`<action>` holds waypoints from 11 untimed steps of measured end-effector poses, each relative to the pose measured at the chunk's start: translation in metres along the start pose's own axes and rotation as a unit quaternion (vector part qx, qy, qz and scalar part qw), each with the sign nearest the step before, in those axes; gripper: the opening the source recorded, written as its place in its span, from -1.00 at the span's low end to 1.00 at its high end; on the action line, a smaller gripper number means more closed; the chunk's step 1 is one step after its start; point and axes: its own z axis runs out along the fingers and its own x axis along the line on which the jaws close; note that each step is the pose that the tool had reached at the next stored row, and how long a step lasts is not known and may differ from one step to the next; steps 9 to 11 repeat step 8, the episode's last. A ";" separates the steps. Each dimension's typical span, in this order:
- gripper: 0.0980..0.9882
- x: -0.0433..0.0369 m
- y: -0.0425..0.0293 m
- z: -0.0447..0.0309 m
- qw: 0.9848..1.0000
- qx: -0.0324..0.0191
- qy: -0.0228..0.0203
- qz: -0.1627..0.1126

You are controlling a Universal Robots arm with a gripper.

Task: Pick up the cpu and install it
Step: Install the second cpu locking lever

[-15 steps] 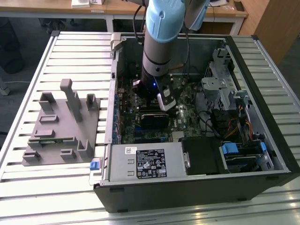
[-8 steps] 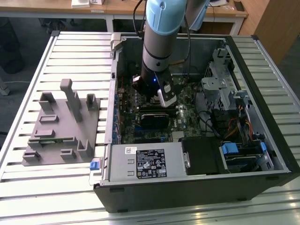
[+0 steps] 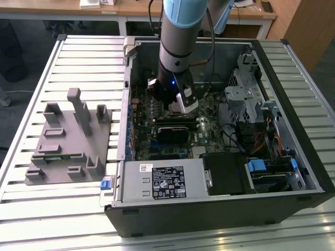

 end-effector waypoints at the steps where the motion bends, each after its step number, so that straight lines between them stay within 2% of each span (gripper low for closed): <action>1: -0.98 0.0002 0.0009 -0.0034 1.000 0.000 0.000 0.000; 5: -0.98 0.0011 0.0037 -0.0145 1.000 0.000 0.000 0.000; 11: -0.98 0.0012 0.0040 -0.0158 1.000 0.000 0.000 0.000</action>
